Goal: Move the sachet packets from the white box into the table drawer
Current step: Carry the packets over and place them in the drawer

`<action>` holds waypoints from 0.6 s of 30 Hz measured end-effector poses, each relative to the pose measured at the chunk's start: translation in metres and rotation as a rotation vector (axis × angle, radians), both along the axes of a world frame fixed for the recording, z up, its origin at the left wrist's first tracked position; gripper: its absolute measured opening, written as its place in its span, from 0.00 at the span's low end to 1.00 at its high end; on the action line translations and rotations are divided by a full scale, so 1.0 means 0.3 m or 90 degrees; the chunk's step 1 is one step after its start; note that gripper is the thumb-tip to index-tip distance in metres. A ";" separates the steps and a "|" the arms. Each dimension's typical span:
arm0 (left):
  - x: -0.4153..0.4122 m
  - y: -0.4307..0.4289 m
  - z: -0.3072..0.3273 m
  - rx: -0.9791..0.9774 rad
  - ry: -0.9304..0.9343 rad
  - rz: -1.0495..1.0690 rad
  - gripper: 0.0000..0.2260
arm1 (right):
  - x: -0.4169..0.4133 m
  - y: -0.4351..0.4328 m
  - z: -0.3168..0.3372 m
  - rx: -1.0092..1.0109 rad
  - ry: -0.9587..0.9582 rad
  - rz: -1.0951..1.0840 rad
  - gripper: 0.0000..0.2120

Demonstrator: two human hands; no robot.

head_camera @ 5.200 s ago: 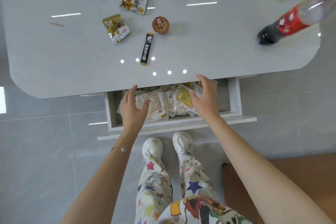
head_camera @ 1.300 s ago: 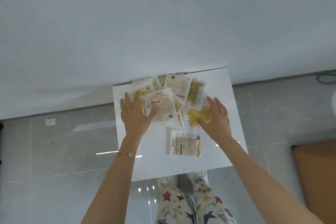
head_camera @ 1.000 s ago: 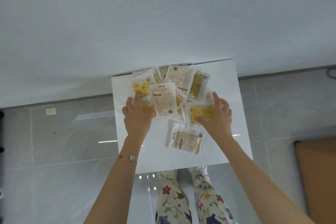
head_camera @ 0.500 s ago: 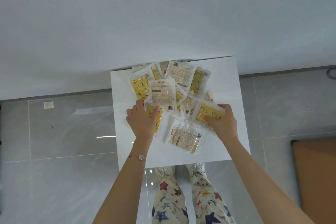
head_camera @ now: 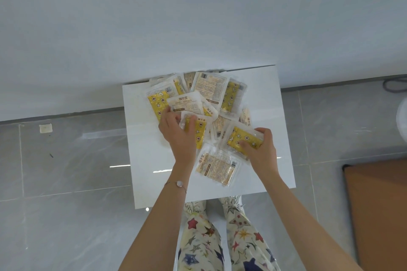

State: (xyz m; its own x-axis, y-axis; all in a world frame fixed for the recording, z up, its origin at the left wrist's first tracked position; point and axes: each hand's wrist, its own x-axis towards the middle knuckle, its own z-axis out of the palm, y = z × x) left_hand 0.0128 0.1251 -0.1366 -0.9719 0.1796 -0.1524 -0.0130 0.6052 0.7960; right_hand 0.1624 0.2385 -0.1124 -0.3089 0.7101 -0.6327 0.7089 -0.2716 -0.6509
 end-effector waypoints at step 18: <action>-0.074 -0.002 -0.015 -0.115 0.002 -0.135 0.37 | 0.006 -0.017 0.010 0.021 0.046 -0.120 0.20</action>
State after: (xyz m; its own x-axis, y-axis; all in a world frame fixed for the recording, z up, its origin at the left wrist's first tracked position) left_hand -0.0093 0.1246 -0.1410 -0.9157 0.3498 -0.1976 0.1319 0.7263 0.6747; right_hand 0.1641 0.2335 -0.1096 -0.2117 0.7799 -0.5890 0.5989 -0.3728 -0.7088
